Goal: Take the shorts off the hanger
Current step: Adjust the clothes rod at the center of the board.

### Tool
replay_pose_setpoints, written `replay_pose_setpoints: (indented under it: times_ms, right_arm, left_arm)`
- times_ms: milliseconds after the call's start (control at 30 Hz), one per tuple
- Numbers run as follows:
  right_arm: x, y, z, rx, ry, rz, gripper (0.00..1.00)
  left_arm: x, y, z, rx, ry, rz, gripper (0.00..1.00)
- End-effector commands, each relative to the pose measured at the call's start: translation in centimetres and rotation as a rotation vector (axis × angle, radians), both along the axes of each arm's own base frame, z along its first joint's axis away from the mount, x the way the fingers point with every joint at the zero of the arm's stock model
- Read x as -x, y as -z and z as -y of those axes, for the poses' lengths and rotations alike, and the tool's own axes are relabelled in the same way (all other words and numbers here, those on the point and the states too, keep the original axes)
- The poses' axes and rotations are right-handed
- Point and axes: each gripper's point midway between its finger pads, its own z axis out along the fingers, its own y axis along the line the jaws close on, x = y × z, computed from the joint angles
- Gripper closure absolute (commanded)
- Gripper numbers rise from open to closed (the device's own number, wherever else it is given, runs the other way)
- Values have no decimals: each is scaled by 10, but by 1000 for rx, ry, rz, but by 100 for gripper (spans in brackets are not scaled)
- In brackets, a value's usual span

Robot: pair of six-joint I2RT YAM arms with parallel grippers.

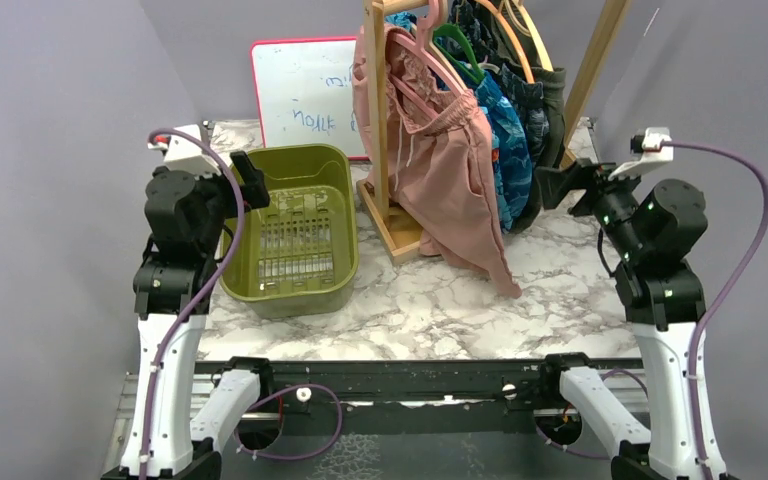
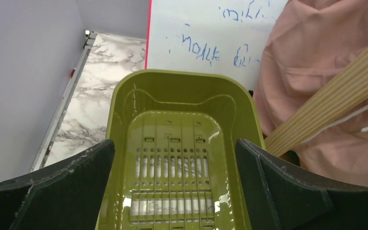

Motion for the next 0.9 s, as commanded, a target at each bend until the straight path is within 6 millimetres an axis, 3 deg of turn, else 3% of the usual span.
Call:
replay_pose_setpoints:
  times_ms: [0, 133, 267, 433, 567, 733, 867]
  right_arm:
    - [18, 44, -2, -69, 13, -124, 5]
    - [33, 93, -10, -149, 3, -263, 3]
    - [44, 136, -25, -237, -35, -410, 2]
    - [54, 205, -35, -322, -26, -617, 1]
    - [68, 254, -58, -392, -127, -773, 1]
    - [79, 295, -83, -491, -251, -904, 2]
    - [68, 325, -95, -578, -277, -971, 6]
  left_arm:
    - [13, 17, -1, 15, -50, -1, 1]
    - [24, 41, 13, 45, -10, -28, 1]
    - [35, 57, 50, 126, 159, -24, 1]
    - [43, 81, 93, 272, 345, -46, 1]
    - [49, 104, 126, 344, 502, -132, 1]
    - [55, 116, 151, 397, 629, -199, 1]
    - [59, 117, 162, 429, 692, -217, 1]
